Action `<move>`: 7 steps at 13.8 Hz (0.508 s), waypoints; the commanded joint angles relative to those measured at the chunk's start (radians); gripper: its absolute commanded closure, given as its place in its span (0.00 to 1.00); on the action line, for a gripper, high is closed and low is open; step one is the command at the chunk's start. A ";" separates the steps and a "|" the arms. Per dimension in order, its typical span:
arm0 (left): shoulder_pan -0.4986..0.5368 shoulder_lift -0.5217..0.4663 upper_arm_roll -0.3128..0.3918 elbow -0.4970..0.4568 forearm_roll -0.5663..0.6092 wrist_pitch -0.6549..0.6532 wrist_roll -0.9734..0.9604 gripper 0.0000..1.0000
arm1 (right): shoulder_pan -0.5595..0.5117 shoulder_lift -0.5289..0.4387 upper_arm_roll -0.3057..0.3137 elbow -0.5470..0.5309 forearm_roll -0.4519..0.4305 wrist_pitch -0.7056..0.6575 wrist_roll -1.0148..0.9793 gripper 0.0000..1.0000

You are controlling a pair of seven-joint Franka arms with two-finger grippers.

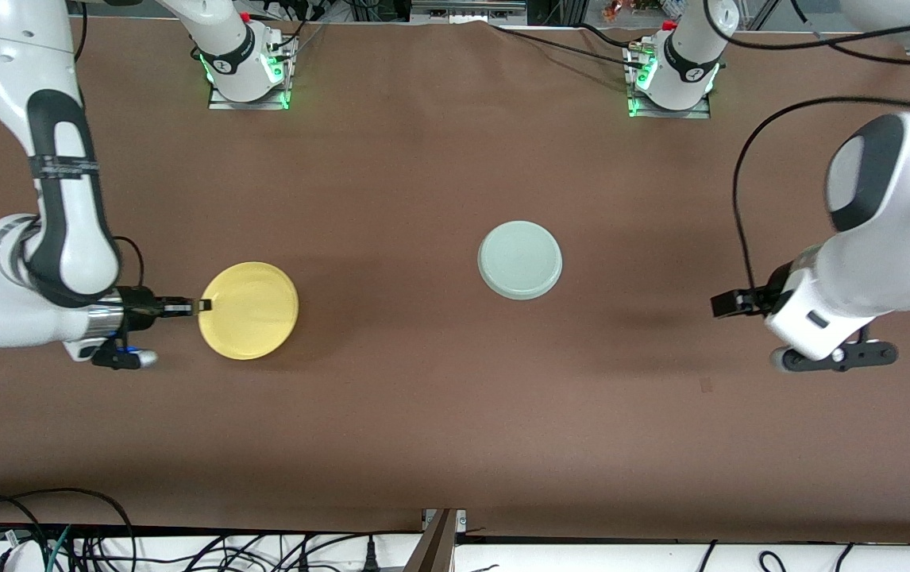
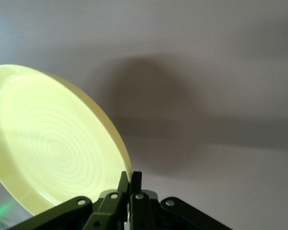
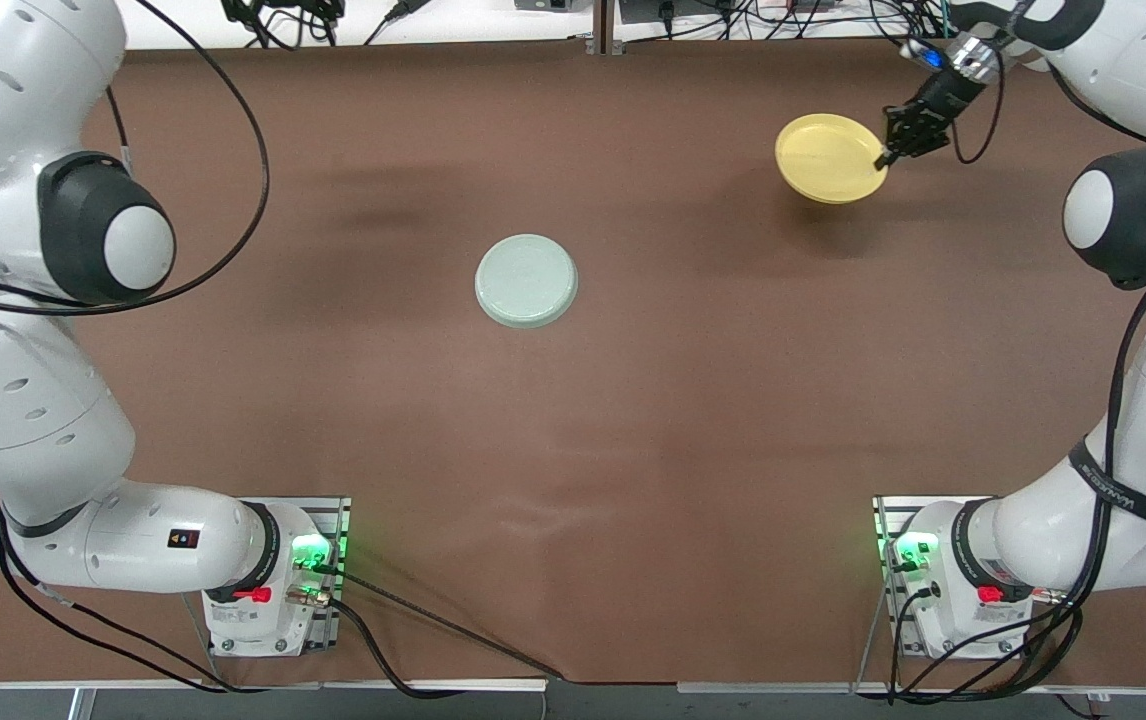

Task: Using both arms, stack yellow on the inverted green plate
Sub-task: 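Carry the yellow plate with the right gripper onto the green plate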

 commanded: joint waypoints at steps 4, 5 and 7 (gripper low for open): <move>0.031 -0.415 0.049 -0.475 -0.049 0.131 0.124 0.00 | 0.314 -0.027 -0.008 -0.003 0.039 0.129 0.419 1.00; 0.031 -0.476 0.068 -0.556 -0.049 0.171 0.124 0.00 | 0.371 -0.021 -0.008 -0.003 0.057 0.186 0.501 1.00; 0.029 -0.518 0.091 -0.624 -0.055 0.226 0.141 0.00 | 0.445 -0.009 -0.008 -0.003 0.071 0.272 0.636 1.00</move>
